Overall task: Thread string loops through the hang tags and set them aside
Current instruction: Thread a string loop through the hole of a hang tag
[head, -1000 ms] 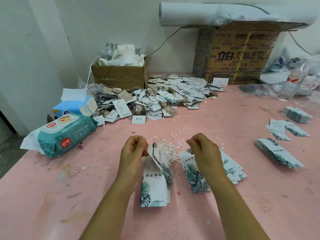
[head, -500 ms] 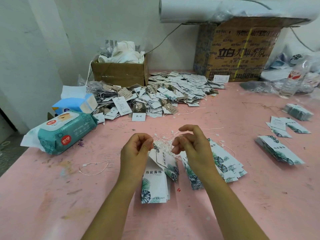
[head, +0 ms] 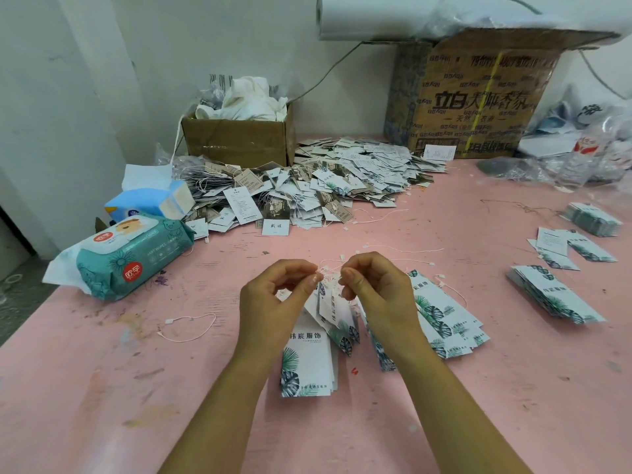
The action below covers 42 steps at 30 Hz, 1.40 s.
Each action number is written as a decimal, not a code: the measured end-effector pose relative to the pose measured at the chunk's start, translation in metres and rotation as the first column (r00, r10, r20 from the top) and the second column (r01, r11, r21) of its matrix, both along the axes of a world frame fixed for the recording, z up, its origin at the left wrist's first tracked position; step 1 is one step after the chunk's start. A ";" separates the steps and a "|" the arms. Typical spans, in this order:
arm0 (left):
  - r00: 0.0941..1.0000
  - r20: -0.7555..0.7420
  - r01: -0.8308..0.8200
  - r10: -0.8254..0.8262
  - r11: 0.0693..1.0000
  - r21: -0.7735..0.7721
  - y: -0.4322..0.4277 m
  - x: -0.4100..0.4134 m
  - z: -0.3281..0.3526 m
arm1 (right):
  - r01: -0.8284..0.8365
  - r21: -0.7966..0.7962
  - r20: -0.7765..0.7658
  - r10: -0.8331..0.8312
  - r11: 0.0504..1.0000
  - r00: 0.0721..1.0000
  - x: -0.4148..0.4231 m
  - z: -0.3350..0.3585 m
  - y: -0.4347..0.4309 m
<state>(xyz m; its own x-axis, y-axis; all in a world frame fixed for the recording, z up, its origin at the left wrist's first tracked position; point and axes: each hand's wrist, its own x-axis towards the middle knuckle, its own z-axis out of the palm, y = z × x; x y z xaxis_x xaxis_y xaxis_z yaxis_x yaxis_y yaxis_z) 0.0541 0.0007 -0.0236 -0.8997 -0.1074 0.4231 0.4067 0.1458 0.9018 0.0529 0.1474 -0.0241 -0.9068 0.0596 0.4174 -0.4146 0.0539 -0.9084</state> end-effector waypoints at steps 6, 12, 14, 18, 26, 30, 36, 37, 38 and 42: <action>1.000 0.003 0.024 -0.024 0.998 -0.066 0.002 0.002 0.000 | -0.054 0.024 0.015 0.054 0.998 0.998 0.003 0.000 -0.006; 0.998 0.007 0.065 -0.065 0.979 -0.195 0.003 0.003 -0.002 | -0.027 0.105 -0.006 0.027 0.994 1.000 0.005 0.002 -0.007; 0.998 0.002 0.057 -0.058 0.972 -0.227 0.003 0.002 -0.003 | -0.012 0.162 -0.022 0.016 0.987 1.000 0.005 0.002 -0.007; 0.998 -0.037 0.030 -0.042 0.957 -0.290 0.002 0.001 -0.005 | 0.015 0.174 -0.036 -0.009 0.985 0.999 0.005 0.002 -0.005; 0.998 -0.043 0.025 -0.041 0.946 -0.323 0.001 0.000 -0.008 | -0.009 0.170 -0.011 0.011 0.985 1.000 0.004 0.002 -0.005; 0.999 -0.027 0.033 -0.044 0.948 -0.317 0.001 -0.001 -0.008 | -0.041 0.145 0.017 0.039 0.989 0.999 0.003 0.001 -0.003; 0.997 0.000 0.068 -0.071 0.953 -0.294 0.000 0.000 -0.007 | -0.091 0.081 0.077 0.085 0.993 0.993 0.002 0.001 -0.004; 0.997 0.004 0.078 -0.080 0.955 -0.285 -0.001 0.000 -0.007 | -0.112 0.039 0.097 0.108 0.993 0.989 0.002 0.001 -0.003; 0.996 0.005 0.084 -0.086 0.957 -0.278 -0.002 0.000 -0.006 | -0.129 -0.003 0.117 0.129 0.992 0.985 0.002 0.001 -0.003; 0.996 0.003 0.086 -0.088 0.962 -0.258 -0.002 0.000 -0.004 | -0.170 -0.057 0.163 0.178 0.984 0.971 0.001 0.002 0.000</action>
<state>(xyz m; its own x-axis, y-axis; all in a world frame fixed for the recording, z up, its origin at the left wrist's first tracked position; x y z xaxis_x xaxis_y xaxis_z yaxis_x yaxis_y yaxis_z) 0.0536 -0.0013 -0.0280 -0.8968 0.0852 0.4341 0.4360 0.3366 0.8347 0.0543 0.1477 -0.0217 -0.9613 -0.0908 0.2603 -0.2570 -0.0457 -0.9653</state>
